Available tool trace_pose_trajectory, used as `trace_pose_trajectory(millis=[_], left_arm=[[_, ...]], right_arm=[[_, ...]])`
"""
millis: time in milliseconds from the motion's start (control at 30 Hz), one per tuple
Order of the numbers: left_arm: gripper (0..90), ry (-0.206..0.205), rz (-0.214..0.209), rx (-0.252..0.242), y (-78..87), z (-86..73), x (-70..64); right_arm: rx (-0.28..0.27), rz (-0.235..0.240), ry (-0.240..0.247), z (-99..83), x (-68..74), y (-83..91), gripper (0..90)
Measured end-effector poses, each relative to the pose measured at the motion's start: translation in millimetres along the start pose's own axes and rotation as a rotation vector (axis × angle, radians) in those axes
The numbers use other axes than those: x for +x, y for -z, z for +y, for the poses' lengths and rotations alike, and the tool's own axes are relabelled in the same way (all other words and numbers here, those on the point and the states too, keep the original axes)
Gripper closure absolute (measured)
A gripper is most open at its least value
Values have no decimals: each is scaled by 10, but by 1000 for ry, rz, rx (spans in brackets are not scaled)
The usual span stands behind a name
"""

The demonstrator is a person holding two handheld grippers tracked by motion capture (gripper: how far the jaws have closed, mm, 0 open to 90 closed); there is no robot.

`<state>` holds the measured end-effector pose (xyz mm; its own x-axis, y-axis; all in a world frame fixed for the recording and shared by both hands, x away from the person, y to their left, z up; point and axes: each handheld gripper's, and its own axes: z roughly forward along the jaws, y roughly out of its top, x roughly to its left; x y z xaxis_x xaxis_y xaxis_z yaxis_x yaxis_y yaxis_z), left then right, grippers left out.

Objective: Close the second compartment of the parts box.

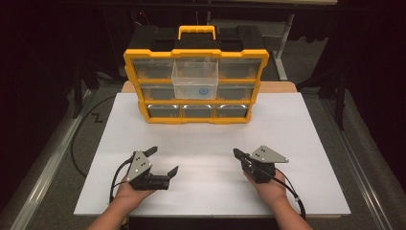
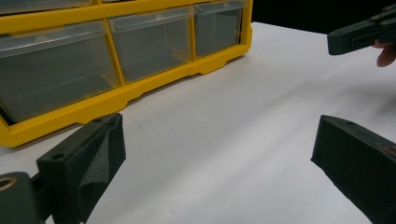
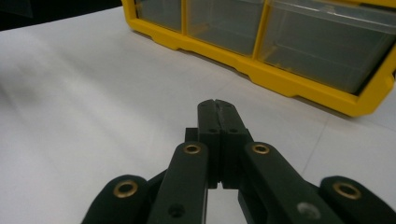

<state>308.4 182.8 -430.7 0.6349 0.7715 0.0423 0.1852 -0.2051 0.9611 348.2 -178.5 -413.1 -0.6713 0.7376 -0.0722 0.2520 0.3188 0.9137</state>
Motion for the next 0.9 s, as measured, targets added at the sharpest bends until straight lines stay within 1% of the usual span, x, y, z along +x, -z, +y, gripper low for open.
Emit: trace_pose_trajectory(millis=[133,333,467,767,900], left_arm=[[32,-1,-1,-1,5,0,0],[32,1,1,-1,8,-1,2],[32,1,2,-3,11,-1,1],[32,0,-3,-7,13,0,-4],[32,-3,-3,-7,14,2,-5]], right_arm=[[-2,1,13,60,48,-56,900],[-17,10,23,151,74,-126,900],[-19,13,42,213,82,-171,900],[-30,16,46,313,73,-252,900],[-32,18,33,367,61,-270,900]])
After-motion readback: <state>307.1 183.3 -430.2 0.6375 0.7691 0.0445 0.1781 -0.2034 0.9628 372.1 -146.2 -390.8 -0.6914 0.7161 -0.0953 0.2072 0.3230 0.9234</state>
